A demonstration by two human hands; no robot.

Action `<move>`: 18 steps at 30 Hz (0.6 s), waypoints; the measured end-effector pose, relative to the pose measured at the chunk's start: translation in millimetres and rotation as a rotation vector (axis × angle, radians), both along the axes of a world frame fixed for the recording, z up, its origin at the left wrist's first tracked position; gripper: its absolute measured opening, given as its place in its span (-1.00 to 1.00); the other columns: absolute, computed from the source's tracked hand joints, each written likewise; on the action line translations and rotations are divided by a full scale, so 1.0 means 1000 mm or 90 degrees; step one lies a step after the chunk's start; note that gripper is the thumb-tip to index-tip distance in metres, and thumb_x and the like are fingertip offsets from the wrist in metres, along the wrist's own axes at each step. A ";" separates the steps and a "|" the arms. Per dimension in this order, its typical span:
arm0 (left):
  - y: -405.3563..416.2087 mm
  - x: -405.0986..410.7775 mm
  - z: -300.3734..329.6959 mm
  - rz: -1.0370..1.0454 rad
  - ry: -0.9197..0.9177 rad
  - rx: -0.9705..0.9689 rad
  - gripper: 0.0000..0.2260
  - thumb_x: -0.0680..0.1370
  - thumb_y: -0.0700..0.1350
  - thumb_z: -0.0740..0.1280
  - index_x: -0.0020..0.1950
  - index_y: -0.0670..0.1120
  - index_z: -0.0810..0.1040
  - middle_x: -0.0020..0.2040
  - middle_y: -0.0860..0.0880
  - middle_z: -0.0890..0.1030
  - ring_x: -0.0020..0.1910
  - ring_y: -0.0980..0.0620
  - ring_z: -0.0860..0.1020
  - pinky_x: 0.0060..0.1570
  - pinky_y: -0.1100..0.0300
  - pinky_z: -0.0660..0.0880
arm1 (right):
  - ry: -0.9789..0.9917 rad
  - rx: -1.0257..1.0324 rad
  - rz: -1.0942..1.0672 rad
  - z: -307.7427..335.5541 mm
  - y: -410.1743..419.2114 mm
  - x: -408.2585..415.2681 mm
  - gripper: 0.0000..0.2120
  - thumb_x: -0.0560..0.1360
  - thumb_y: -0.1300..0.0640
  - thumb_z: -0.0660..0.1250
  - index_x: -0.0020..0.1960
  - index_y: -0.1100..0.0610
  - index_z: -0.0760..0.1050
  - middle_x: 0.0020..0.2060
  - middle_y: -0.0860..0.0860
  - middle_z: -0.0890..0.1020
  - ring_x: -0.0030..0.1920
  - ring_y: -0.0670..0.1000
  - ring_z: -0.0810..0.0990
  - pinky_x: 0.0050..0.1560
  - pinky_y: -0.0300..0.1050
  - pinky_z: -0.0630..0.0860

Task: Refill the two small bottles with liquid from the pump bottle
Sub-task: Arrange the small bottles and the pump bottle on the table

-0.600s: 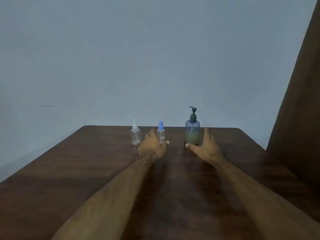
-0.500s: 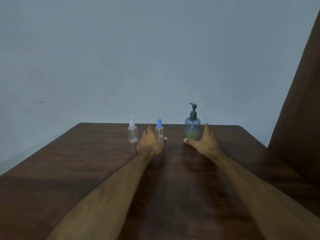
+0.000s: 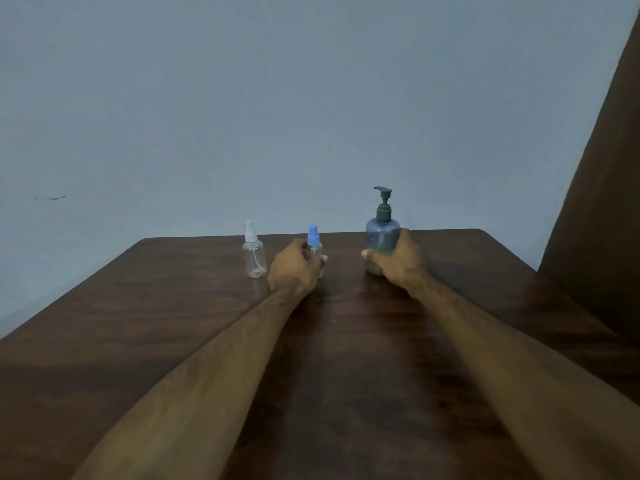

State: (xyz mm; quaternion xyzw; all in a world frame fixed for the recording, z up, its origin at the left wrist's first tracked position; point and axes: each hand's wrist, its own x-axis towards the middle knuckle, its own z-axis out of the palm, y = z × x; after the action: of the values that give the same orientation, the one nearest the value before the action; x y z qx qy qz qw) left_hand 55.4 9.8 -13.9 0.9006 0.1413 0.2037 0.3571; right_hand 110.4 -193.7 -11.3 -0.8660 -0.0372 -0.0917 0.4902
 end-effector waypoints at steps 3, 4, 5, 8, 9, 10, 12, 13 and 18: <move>-0.004 -0.018 0.002 -0.015 0.005 0.017 -0.59 0.51 0.16 0.45 0.27 0.01 0.53 0.10 0.04 0.65 0.06 -0.01 0.60 0.00 0.09 0.52 | 0.011 0.000 0.005 0.001 -0.009 -0.019 -0.28 0.47 -0.05 0.64 0.49 0.09 0.40 0.30 0.04 0.61 0.25 0.08 0.59 0.30 0.06 0.56; -0.005 -0.026 0.002 -0.020 0.007 0.019 -0.59 0.51 0.16 0.45 0.28 0.00 0.53 0.10 0.04 0.66 0.06 -0.01 0.60 -0.01 0.11 0.51 | 0.013 0.001 0.007 0.001 -0.013 -0.028 -0.26 0.46 -0.05 0.65 0.51 0.09 0.39 0.32 0.04 0.60 0.26 0.09 0.59 0.32 0.07 0.56; -0.007 -0.035 0.002 -0.025 0.009 0.019 -0.58 0.51 0.16 0.45 0.28 0.00 0.54 0.10 0.04 0.66 0.07 -0.01 0.61 0.00 0.12 0.51 | 0.012 0.004 0.008 0.001 -0.016 -0.037 -0.24 0.46 -0.05 0.65 0.52 0.08 0.37 0.33 0.04 0.60 0.27 0.09 0.59 0.34 0.09 0.56; -0.019 -0.064 0.004 -0.052 0.019 0.005 -0.60 0.50 0.15 0.46 0.26 0.00 0.55 0.10 0.05 0.67 0.10 -0.02 0.62 0.13 0.04 0.56 | 0.009 -0.010 0.010 0.001 -0.026 -0.070 -0.22 0.45 -0.05 0.66 0.54 0.07 0.37 0.35 0.06 0.61 0.26 0.09 0.60 0.34 0.08 0.56; -0.022 -0.074 0.005 -0.063 0.024 0.000 -0.60 0.50 0.15 0.47 0.26 0.01 0.55 0.10 0.05 0.67 0.11 -0.02 0.63 0.15 0.01 0.57 | 0.009 -0.015 0.009 0.001 -0.030 -0.082 -0.21 0.45 -0.06 0.66 0.54 0.07 0.37 0.35 0.06 0.61 0.27 0.10 0.60 0.33 0.07 0.56; -0.026 -0.084 0.005 -0.073 0.027 -0.005 -0.60 0.49 0.15 0.47 0.25 0.01 0.56 0.08 0.06 0.68 0.10 -0.01 0.63 0.16 0.00 0.57 | 0.012 -0.018 0.006 0.002 -0.033 -0.094 -0.20 0.45 -0.08 0.66 0.55 0.07 0.37 0.36 0.06 0.61 0.29 0.11 0.60 0.33 0.07 0.56; -0.034 -0.104 0.006 -0.091 0.027 -0.008 -0.60 0.47 0.16 0.49 0.23 0.03 0.57 0.04 0.09 0.68 0.05 0.02 0.65 0.14 0.01 0.59 | 0.013 -0.018 0.004 0.001 -0.040 -0.117 -0.17 0.43 -0.10 0.66 0.57 0.05 0.36 0.37 0.05 0.62 0.29 0.12 0.61 0.34 0.09 0.57; -0.037 -0.115 0.007 -0.095 0.026 -0.007 -0.59 0.46 0.16 0.50 0.23 0.03 0.57 0.02 0.11 0.67 0.03 0.03 0.65 0.14 0.02 0.59 | 0.009 -0.017 0.005 0.001 -0.044 -0.128 -0.17 0.43 -0.10 0.66 0.57 0.04 0.36 0.36 0.05 0.62 0.26 0.10 0.61 0.31 0.07 0.57; -0.046 -0.161 0.007 -0.106 0.020 0.003 -0.63 0.40 0.17 0.52 0.14 0.07 0.60 -0.10 0.18 0.66 -0.02 0.08 0.65 0.10 0.07 0.59 | 0.005 -0.036 0.008 0.001 -0.055 -0.178 -0.17 0.41 -0.13 0.67 0.55 0.05 0.37 0.38 0.04 0.61 0.24 0.08 0.59 0.26 0.02 0.56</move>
State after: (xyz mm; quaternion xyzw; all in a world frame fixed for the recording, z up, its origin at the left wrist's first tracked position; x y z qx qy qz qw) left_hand -105.2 -35.8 -6.8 0.9130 0.0713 0.1595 0.3686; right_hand -67.7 -248.9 -10.4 -0.8794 -0.0436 -0.0840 0.4666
